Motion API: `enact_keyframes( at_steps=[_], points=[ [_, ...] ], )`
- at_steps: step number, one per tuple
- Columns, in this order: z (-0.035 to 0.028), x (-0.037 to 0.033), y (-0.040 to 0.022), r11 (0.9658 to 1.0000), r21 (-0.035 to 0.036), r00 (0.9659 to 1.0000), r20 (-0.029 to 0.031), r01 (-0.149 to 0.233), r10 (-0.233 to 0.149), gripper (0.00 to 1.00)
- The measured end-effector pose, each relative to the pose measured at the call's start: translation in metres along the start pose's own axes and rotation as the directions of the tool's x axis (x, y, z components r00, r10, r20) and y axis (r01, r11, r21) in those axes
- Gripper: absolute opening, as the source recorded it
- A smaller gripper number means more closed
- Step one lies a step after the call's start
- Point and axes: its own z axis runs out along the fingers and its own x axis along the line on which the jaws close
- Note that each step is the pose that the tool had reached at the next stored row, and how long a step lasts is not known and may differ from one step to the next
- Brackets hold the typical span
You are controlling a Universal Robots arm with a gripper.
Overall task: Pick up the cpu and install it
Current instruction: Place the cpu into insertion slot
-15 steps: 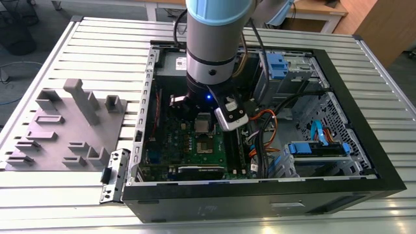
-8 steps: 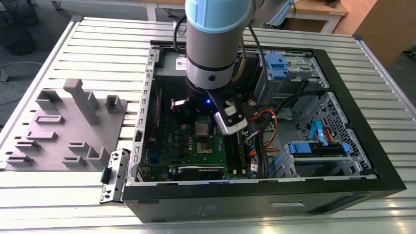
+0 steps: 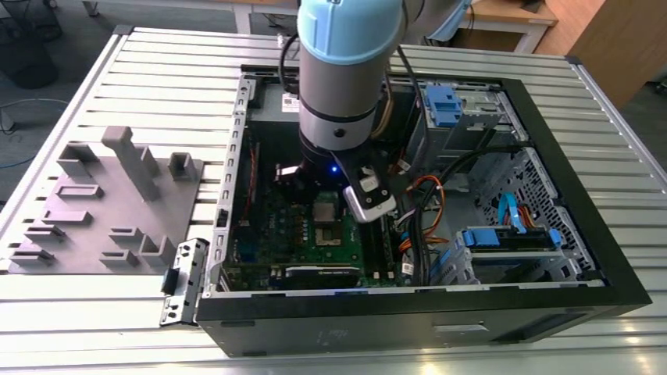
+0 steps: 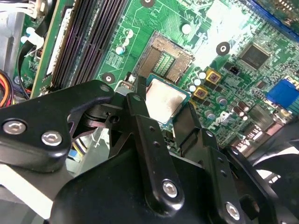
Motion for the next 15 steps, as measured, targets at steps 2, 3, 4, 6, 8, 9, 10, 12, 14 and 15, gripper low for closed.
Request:
enact_keyframes(
  at_steps=[2, 3, 4, 6, 8, 9, 10, 12, 14, 15],
  points=[
    [0.0020, -0.0016, -0.0005, 1.0000, 0.0000, 1.0000, 0.0001, 0.000, 0.000, 0.47],
    [0.0028, -0.0025, -0.0007, 1.0000, 0.0002, 1.0000, 0.0000, 0.000, 0.000, 0.47],
    [0.0037, -0.0035, -0.0008, 1.0000, 0.0002, 1.0000, 0.0001, 0.000, 0.000, 0.47],
    [0.0054, -0.0049, -0.0012, 1.0000, 0.0004, 1.0000, 0.0000, 0.000, 0.000, 0.47],
    [0.0076, -0.0055, -0.0027, 1.0000, 0.0005, 1.0000, 0.0000, 0.000, 0.000, 0.47],
    [0.0088, -0.0057, -0.0038, 1.0000, 0.0004, 1.0000, 0.0001, 0.000, 0.000, 0.47],
    [0.0101, -0.0057, -0.0050, 1.0000, 0.0004, 1.0000, 0.0003, 0.000, 0.000, 0.47],
    [0.0121, -0.0057, -0.0076, 1.0000, 0.0004, 1.0000, 0.0009, 0.000, 0.000, 0.47],
    [0.0139, -0.0056, -0.0099, 1.0000, 0.0004, 1.0000, 0.0017, 0.000, 0.000, 0.47],
    [0.0152, -0.0056, -0.0111, 1.0000, 0.0004, 1.0000, 0.0022, 0.000, 0.000, 0.47]
  ],
)
